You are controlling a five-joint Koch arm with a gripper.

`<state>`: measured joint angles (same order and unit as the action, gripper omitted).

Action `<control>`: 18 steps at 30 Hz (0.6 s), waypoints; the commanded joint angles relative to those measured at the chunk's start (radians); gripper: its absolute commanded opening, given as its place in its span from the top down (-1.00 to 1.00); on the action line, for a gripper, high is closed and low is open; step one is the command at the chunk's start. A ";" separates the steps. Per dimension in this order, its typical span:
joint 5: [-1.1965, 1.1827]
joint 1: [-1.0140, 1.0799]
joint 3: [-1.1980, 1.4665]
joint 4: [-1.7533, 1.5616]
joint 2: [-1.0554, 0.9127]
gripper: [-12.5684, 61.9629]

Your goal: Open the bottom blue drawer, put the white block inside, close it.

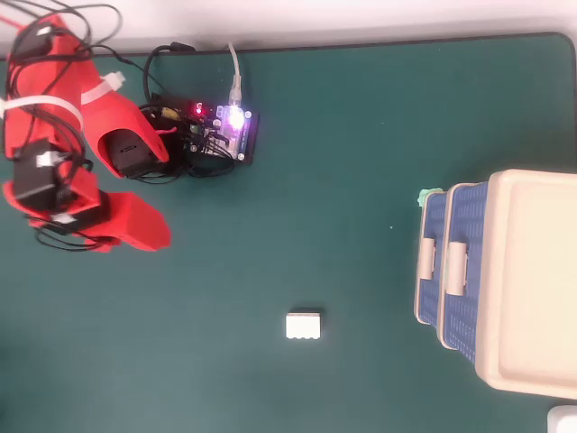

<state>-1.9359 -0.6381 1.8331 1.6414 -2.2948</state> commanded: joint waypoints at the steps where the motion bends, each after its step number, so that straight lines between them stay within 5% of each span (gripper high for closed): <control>1: -0.318 -0.265 0.044 -0.199 0.021 -0.25; 5: -0.581 -0.575 0.252 -0.712 0.138 -0.25; 11: -0.721 -0.686 0.456 -1.549 0.367 -0.25; 18: -0.859 -0.749 0.379 -2.306 0.818 -0.25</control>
<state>-2.7121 -1.3714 2.2810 -0.3912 -1.5355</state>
